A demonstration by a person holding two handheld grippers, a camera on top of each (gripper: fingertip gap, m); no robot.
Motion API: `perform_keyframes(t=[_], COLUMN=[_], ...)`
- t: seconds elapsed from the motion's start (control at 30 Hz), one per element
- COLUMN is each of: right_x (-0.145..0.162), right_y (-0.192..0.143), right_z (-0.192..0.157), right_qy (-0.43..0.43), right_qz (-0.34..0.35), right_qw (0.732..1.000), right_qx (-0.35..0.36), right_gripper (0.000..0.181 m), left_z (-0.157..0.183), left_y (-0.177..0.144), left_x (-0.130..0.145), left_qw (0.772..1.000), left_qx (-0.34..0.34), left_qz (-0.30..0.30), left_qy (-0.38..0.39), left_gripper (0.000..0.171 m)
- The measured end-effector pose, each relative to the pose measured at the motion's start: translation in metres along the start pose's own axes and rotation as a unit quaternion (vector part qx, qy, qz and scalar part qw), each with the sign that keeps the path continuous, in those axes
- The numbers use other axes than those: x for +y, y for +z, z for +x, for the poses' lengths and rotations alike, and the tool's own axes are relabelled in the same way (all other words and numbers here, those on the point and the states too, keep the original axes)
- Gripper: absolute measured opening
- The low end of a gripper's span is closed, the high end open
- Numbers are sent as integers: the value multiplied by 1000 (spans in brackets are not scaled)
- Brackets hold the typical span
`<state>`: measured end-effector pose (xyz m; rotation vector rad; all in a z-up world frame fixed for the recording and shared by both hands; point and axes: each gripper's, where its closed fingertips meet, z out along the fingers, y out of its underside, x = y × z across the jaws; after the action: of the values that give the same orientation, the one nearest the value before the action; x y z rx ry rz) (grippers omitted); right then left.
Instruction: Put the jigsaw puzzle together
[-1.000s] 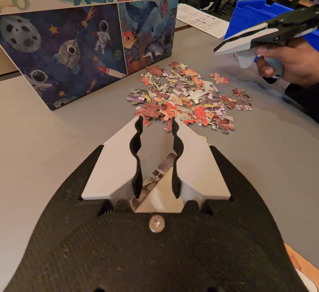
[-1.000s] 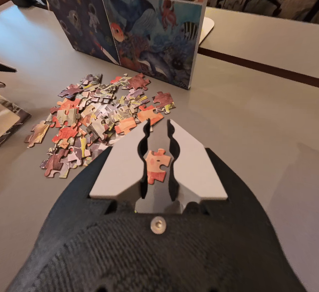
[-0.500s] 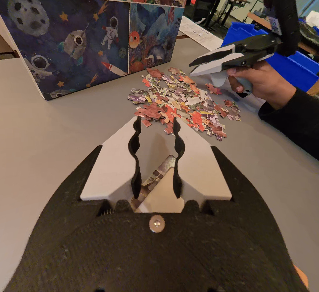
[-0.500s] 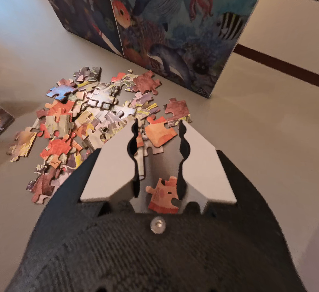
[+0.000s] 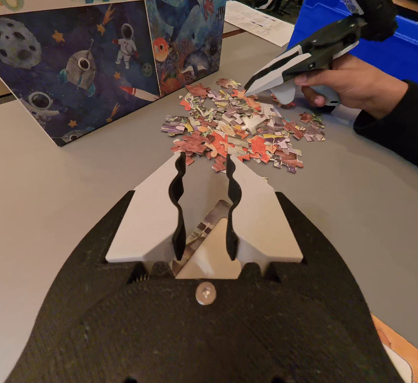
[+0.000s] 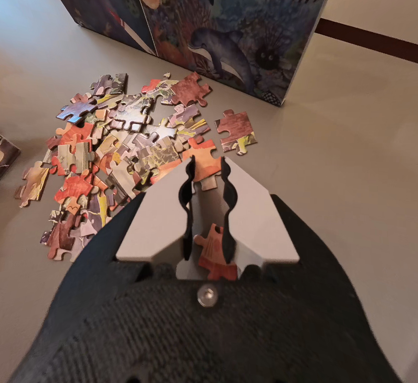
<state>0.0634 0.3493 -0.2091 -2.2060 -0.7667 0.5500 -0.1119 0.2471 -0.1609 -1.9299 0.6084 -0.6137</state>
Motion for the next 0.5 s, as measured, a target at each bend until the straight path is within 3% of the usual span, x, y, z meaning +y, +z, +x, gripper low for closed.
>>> perform_keyframes(t=[0.5], right_x=[3], right_y=[-16], right_z=[-16], right_qy=[-8], right_qz=[-3], right_qw=[1000], right_qx=[-21], right_gripper=[23], left_z=[0], left_y=[0], left_x=[0], left_qw=[1000], left_qx=[0], left_qz=[-1], left_qy=[0], left_gripper=[35])
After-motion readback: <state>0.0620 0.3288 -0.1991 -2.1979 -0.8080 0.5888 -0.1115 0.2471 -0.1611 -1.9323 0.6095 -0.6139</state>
